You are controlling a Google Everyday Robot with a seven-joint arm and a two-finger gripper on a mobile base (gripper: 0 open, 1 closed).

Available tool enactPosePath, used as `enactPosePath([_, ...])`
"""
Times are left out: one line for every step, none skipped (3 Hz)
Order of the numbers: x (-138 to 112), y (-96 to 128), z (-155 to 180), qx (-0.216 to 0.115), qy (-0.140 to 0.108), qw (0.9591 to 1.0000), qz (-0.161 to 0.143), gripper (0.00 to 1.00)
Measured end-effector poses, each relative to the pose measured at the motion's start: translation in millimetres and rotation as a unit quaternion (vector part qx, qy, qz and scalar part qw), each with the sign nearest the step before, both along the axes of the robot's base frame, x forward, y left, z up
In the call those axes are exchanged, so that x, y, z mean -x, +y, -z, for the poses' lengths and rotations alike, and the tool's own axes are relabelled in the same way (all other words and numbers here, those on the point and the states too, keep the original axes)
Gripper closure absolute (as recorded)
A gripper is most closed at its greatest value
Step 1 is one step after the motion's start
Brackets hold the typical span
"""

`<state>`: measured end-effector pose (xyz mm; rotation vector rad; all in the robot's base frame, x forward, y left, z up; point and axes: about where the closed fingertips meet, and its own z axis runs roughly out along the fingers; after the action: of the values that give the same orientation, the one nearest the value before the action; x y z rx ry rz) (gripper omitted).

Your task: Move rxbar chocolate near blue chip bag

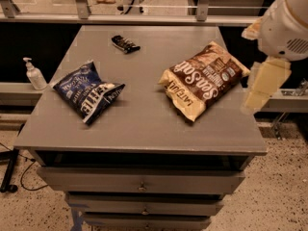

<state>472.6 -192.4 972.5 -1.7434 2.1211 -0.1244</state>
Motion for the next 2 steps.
enactPosePath([-55,42,9,-0.043,-0.033,0.9983,-0.021,0.00])
enactPosePath([-109,100,20,-0.104,-0.065,0.9918,-0.035,0.00])
